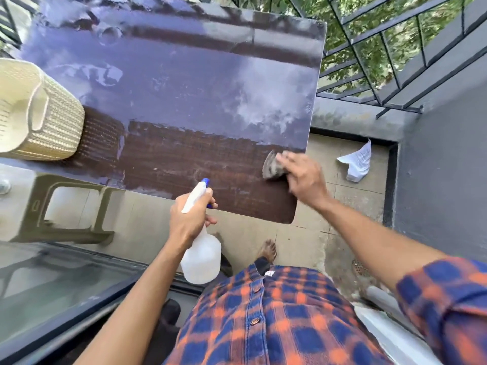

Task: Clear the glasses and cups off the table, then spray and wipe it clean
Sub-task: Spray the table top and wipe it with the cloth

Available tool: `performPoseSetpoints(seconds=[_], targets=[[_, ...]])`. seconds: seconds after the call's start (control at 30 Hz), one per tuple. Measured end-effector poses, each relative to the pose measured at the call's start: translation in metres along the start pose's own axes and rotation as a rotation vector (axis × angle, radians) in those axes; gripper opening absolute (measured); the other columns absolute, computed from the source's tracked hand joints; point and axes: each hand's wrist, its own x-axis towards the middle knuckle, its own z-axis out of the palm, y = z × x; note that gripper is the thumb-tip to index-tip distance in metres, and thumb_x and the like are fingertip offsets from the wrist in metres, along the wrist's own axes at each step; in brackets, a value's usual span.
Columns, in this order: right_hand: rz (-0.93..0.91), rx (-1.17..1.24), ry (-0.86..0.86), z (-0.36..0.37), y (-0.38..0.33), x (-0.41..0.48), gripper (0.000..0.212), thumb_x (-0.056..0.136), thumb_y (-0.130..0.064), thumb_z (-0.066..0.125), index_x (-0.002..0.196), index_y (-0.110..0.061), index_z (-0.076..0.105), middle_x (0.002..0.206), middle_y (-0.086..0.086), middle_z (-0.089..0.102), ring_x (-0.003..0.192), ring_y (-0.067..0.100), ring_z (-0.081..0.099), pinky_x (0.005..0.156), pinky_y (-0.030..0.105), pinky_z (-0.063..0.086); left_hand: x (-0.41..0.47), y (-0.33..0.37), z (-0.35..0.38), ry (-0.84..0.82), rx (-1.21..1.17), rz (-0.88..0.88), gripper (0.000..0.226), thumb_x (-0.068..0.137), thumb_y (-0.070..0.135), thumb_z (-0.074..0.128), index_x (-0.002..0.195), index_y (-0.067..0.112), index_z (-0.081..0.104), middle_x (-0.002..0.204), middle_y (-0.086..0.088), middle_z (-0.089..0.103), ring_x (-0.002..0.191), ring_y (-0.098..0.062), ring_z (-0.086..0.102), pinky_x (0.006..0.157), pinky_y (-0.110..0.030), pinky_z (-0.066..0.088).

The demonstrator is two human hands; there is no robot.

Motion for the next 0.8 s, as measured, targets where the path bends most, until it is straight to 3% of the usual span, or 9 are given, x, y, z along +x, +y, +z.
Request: performPoseSetpoints(seconds=[0.07,0.13,0.2,0.37,0.5,0.57,0.7,0.8], targets=[[0.145,0.008,-0.007,-0.007,0.009,0.046,0.056,0.088,-0.012,0.052,0.143,-0.021,0.054,0.145,0.007,0.055,0.136,0.033,0.047,0.113,0.055,0.033,-0.001,0.002,-0.003,0.016,-0.014,0.005,0.035,0.101,0.031,0.057,0.08,0.005,0.07,0.084,-0.012,0.074,0.051,-0.023,0.066,0.053,-0.028,0.048],[0.203,-0.006,-0.036,-0.004,0.001,0.073,0.057,0.092,-0.017,0.049,0.149,-0.019,0.045,0.153,0.006,0.046,0.146,0.03,0.035,0.119,0.055,0.017,-0.001,0.003,-0.005,0.024,-0.032,0.008,0.034,0.101,0.029,0.057,0.08,0.006,0.069,0.085,-0.013,0.074,0.05,-0.023,0.066,0.053,-0.027,0.048],[0.17,-0.07,-0.032,0.004,-0.017,0.072,0.059,0.096,-0.025,0.046,0.153,-0.015,0.038,0.159,0.009,0.037,0.149,0.029,0.03,0.121,0.052,0.012,0.0,0.002,-0.007,0.018,-0.052,0.015,0.033,0.101,0.028,0.057,0.079,0.007,0.069,0.085,-0.014,0.073,0.049,-0.023,0.065,0.051,-0.025,0.047],[-0.216,-0.078,-0.162,0.026,-0.069,-0.021,0.059,0.095,-0.022,0.048,0.152,-0.012,0.039,0.16,0.01,0.035,0.147,0.027,0.034,0.12,0.047,0.023,0.005,0.004,-0.01,0.005,-0.104,-0.003,0.034,0.087,0.042,0.058,0.076,0.011,0.068,0.084,-0.013,0.074,0.046,-0.022,0.064,0.049,-0.022,0.047],[-0.368,-0.125,-0.218,0.017,-0.044,-0.046,0.05,0.102,-0.016,0.037,0.152,-0.013,0.04,0.159,0.007,0.038,0.145,0.024,0.038,0.119,0.044,0.025,0.009,0.008,-0.013,-0.011,-0.103,0.004,0.035,0.088,0.041,0.058,0.077,0.009,0.069,0.086,-0.013,0.074,0.045,-0.021,0.064,0.055,-0.028,0.048],[-0.303,-0.155,-0.172,0.009,-0.02,-0.016,0.049,0.101,-0.014,0.036,0.15,-0.011,0.044,0.156,0.009,0.042,0.144,0.027,0.04,0.118,0.046,0.028,0.011,0.01,-0.017,-0.01,-0.11,0.006,0.036,0.083,0.044,0.057,0.076,0.01,0.069,0.085,-0.012,0.073,0.046,-0.023,0.063,0.058,-0.03,0.048],[0.09,-0.116,-0.112,-0.01,-0.011,0.077,0.058,0.097,-0.015,0.041,0.154,-0.008,0.034,0.16,0.013,0.034,0.149,0.032,0.028,0.121,0.052,0.022,0.015,0.012,-0.029,0.012,-0.118,0.02,0.033,0.086,0.043,0.056,0.076,0.014,0.068,0.083,-0.009,0.073,0.046,-0.023,0.062,0.052,-0.026,0.047],[0.162,-0.127,-0.102,0.003,-0.045,0.117,0.06,0.1,-0.026,0.039,0.156,-0.009,0.026,0.163,0.012,0.027,0.151,0.03,0.024,0.122,0.049,0.016,0.019,0.011,-0.037,0.031,-0.132,0.036,0.032,0.092,0.038,0.057,0.077,0.013,0.068,0.082,-0.009,0.073,0.045,-0.022,0.061,0.049,-0.024,0.047]])
